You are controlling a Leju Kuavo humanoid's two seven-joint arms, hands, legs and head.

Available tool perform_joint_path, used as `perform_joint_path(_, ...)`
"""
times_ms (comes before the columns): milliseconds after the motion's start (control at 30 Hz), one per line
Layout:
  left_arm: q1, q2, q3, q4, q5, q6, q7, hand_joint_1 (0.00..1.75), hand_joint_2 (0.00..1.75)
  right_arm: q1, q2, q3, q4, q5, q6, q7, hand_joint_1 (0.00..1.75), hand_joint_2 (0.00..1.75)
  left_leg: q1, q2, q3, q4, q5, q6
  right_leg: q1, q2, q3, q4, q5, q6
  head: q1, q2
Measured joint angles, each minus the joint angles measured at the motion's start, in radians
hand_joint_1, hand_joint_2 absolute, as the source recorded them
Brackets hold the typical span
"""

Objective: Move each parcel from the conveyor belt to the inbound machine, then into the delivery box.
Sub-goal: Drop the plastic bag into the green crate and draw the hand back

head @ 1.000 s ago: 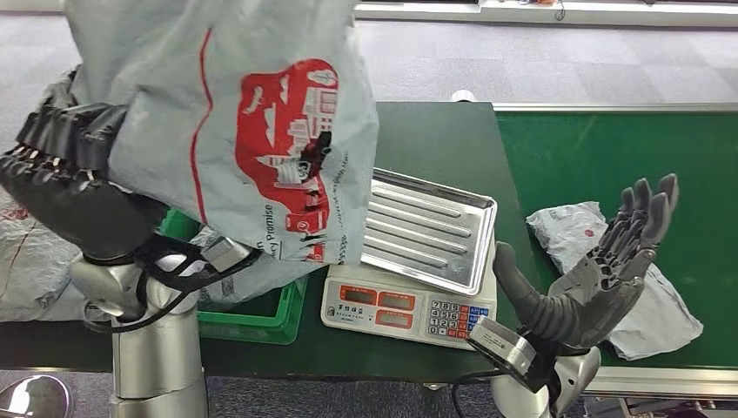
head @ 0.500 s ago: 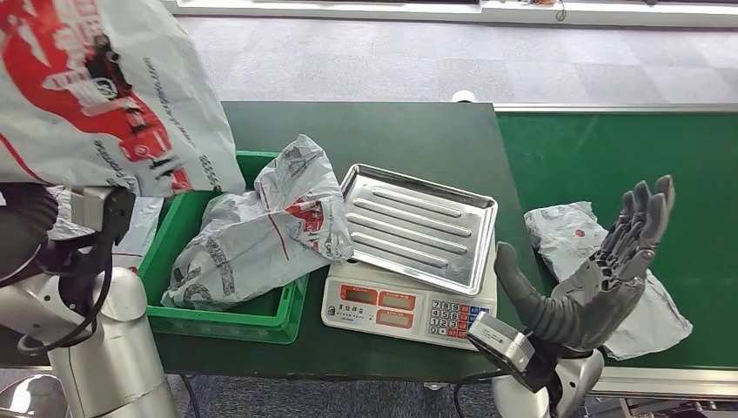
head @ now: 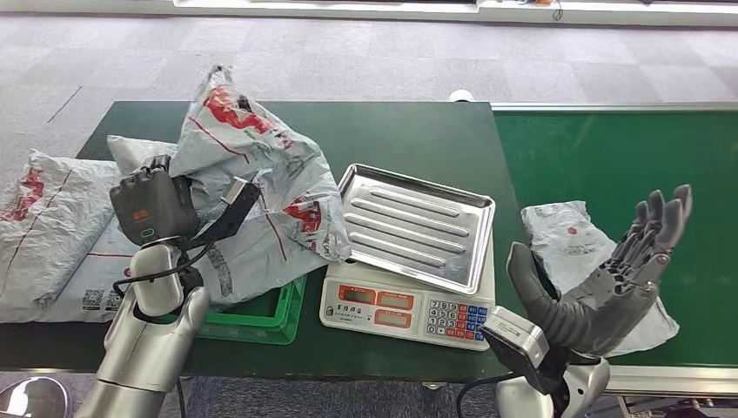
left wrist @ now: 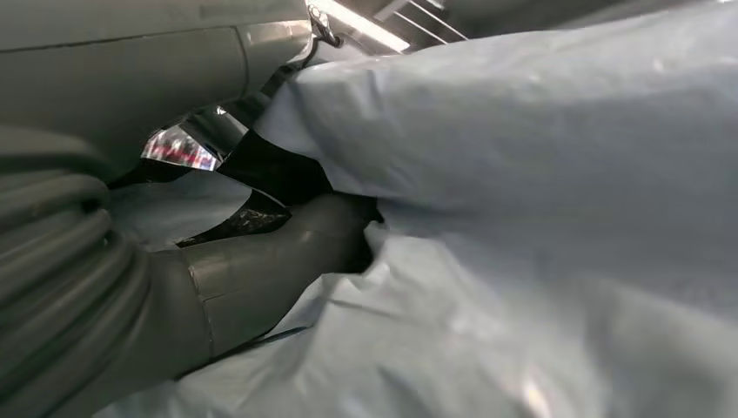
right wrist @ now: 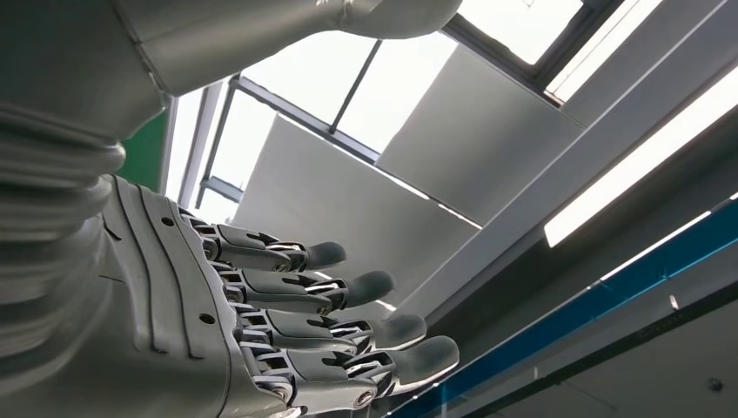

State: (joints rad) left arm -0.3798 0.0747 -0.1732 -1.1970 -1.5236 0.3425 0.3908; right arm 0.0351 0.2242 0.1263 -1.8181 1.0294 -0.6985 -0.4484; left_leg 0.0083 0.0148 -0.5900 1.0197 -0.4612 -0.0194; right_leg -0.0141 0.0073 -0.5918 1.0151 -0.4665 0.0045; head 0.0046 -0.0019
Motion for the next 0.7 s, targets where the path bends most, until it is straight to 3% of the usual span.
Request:
perform_joint_path(233, 0.0, 0.001, 0.001, 0.085, 0.0, -0.028, -0.039, 1.75, 1.75, 0.0, -0.006, 0.0, -0.001, 0.004, 0.0, 0.011, 0.0, 1.75, 0.0, 0.0, 0.0, 0.0, 0.0, 0.0, 0.0, 0.0, 0.0, 0.0, 0.0, 0.0, 0.0, 0.0)
perform_joint_path(267, 0.0, 0.001, 0.001, 0.094, 0.0, -0.032, -0.043, 1.57, 1.75, 0.0, -0.007, 0.0, -0.002, 0.004, 0.0, 0.013, 0.0, 1.75, 0.0, 0.0, 0.0, 0.0, 0.0, 0.0, 0.0, 0.0, 0.0, 0.0, 0.0, 0.0, 0.0, 0.0)
perform_joint_path(367, 0.0, 0.0, 0.003, 0.114, 0.0, -0.048, -0.054, 0.26, 1.75, -0.003, -0.01, 0.0, -0.004, 0.007, 0.0, 0.018, 0.0, 1.75, 0.0, 0.0, 0.0, 0.0, 0.0, 0.0, 0.0, -0.001, 0.0, 0.0, 0.0, 0.0, 0.0, 0.0)
perform_joint_path(400, 0.0, -0.002, 0.004, 0.118, 0.0, -0.05, -0.058, 0.0, 1.75, -0.004, -0.011, 0.0, -0.005, 0.009, 0.0, 0.02, 0.0, 1.75, 0.0, 0.0, 0.0, 0.0, 0.0, 0.0, 0.0, -0.001, 0.0, 0.0, 0.0, 0.0, 0.0, 0.0)
perform_joint_path(500, 0.005, -0.016, 0.022, 0.117, 0.01, -0.006, -0.109, 0.0, 1.75, -0.013, -0.015, 0.0, -0.007, 0.026, 0.005, 0.05, 0.0, 1.75, 0.0, 0.0, 0.0, 0.0, 0.0, 0.0, 0.0, -0.001, 0.0, 0.0, 0.0, 0.0, 0.0, 0.0)
perform_joint_path(633, 0.045, -0.075, 0.097, 0.019, 0.245, 0.131, -0.445, 0.0, 1.75, -0.036, -0.027, -0.001, 0.002, 0.069, 0.025, 0.131, 0.0, 1.75, 0.0, -0.001, -0.001, 0.0, 0.0, 0.0, 0.0, -0.001, 0.0, 0.0, 0.0, 0.0, 0.0, 0.0)
perform_joint_path(700, 0.066, -0.103, 0.121, -0.049, 0.37, 0.142, -0.55, 0.0, 1.75, -0.051, -0.033, -0.004, 0.015, 0.078, 0.027, 0.147, 0.0, 1.75, 0.0, -0.002, -0.001, 0.0, 0.0, 0.0, 0.0, -0.001, 0.0, 0.0, 0.0, 0.0, 0.0, 0.0)
